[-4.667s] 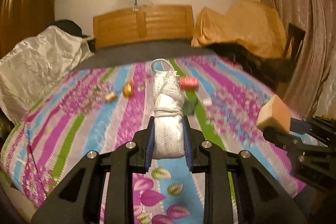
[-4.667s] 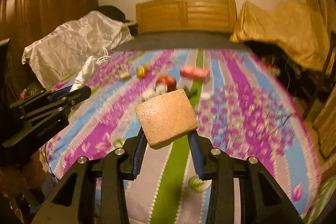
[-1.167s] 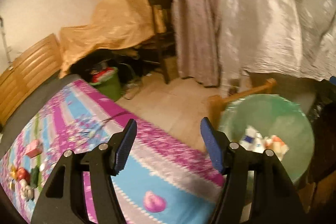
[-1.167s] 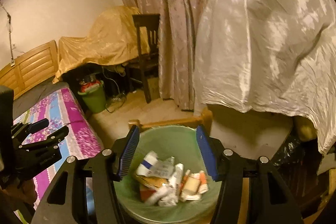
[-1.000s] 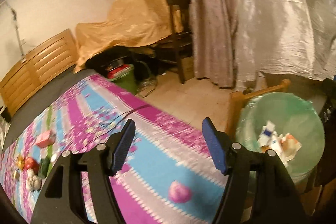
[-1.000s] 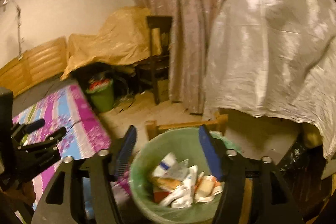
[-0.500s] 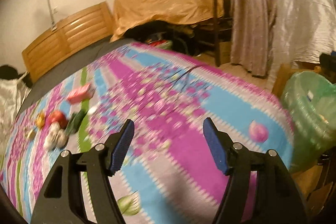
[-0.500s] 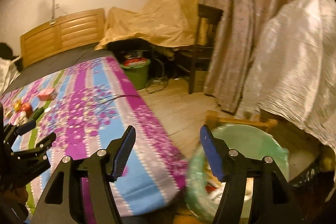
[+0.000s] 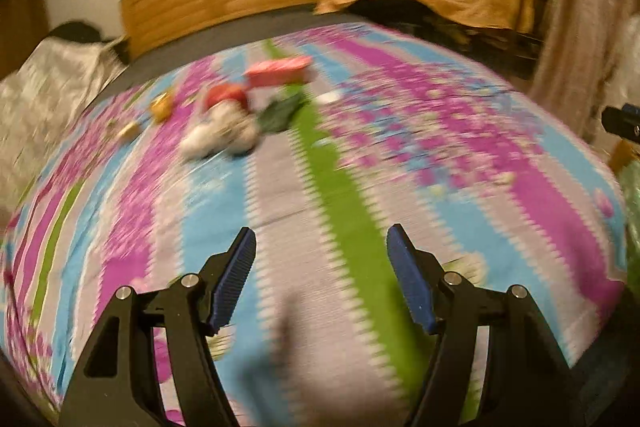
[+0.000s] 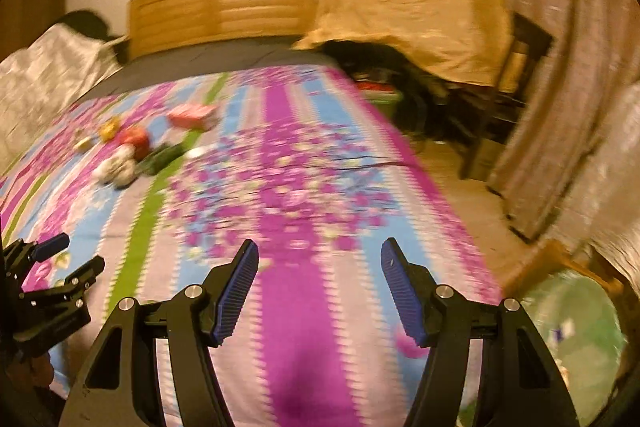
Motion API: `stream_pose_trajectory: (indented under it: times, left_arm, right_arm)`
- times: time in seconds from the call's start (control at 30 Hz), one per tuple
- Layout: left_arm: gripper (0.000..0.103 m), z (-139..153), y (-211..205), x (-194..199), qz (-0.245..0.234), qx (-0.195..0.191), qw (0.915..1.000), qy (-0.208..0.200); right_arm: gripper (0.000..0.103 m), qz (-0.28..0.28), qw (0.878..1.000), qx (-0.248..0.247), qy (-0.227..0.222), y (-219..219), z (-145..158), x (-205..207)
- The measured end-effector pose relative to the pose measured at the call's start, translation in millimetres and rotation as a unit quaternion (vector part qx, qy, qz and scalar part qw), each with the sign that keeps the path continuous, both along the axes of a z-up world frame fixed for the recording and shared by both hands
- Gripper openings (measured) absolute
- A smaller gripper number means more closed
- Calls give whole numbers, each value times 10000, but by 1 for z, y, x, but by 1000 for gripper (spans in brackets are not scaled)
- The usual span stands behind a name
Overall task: Collect trash
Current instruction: 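Move both tools back over the remaining trash on the bed, then grasp the green scrubber with the right tool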
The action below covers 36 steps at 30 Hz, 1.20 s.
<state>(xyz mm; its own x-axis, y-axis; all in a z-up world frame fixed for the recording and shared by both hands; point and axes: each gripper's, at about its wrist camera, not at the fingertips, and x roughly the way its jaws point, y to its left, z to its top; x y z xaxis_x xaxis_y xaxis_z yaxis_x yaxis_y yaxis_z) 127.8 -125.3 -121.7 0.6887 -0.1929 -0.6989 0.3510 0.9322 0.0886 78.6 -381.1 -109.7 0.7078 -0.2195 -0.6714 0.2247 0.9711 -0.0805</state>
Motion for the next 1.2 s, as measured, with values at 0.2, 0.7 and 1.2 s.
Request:
stream_pose_trajectory:
  times: [0.2, 0.7, 1.2]
  left_arm:
    - [65, -16, 75, 17, 896, -125, 9955, 298]
    - [65, -27, 161, 36, 1922, -500, 9790, 469]
    - [65, -41, 191, 54, 2237, -521, 9719, 508]
  right_arm:
    - [65, 702, 9966, 211, 384, 54, -26, 44]
    - [62, 1245, 9760, 1627, 742, 109, -68, 239]
    - [11, 1059, 9693, 1811, 1285, 145, -141, 375]
